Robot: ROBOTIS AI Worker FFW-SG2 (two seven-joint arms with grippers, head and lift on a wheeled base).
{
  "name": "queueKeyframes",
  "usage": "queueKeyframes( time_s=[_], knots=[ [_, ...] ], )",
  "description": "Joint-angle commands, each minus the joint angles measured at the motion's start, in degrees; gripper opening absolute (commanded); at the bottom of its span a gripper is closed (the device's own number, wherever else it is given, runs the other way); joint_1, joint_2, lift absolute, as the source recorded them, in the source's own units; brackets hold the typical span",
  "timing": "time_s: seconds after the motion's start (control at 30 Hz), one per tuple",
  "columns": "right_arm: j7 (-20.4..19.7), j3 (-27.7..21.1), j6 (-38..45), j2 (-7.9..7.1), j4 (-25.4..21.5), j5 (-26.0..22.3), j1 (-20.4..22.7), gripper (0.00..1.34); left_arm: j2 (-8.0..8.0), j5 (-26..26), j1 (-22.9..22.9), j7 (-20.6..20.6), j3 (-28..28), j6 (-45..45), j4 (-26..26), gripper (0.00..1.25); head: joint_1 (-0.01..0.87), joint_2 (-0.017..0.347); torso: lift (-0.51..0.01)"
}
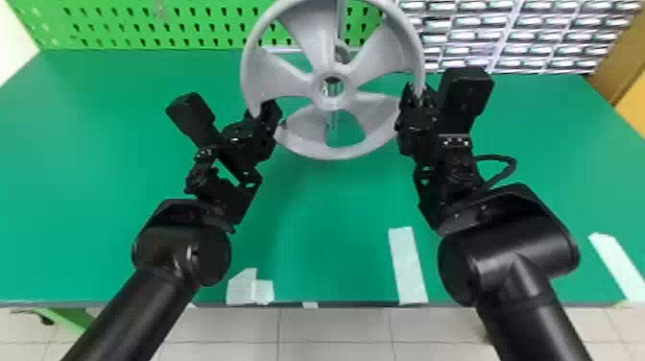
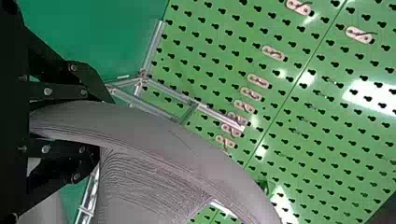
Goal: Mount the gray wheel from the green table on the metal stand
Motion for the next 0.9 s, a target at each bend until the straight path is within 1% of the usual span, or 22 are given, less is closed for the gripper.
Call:
queueKeyframes(
  time_s=[0.0, 0.3, 0.67, 0.87],
  knots=[
    [-0.01, -0.11, 0.19, 0.00, 0.26, 0.02, -0.27, 0.00, -0.27, -0.30, -0.68, -0.11, -0.41, 0.13, 0.82, 0.15, 0.867, 0.052, -0.100],
    [-0.01, -0.55, 0.63, 0.18, 0.43, -0.07, -0.88, 0.00, -1.24, -1.53, -1.73, -0.38, -0.24, 0.04, 2.14, 0.15, 0.867, 0.052, -0.100],
    [0.16, -0.81, 0.63, 0.36, 1.66, -0.07, -2.38, 0.00, -1.94, -3.20, -3.05, -0.46, 0.47, 0.04, 3.37, 0.15, 0.867, 0.052, -0.100],
    [0.25, -0.73, 0.63, 0.44, 2.89, -0.16, -3.34, 0.00, -2.03, -3.46, -3.49, -0.64, 0.55, 0.04, 4.16, 0.15, 0.867, 0.052, -0.100]
  ],
)
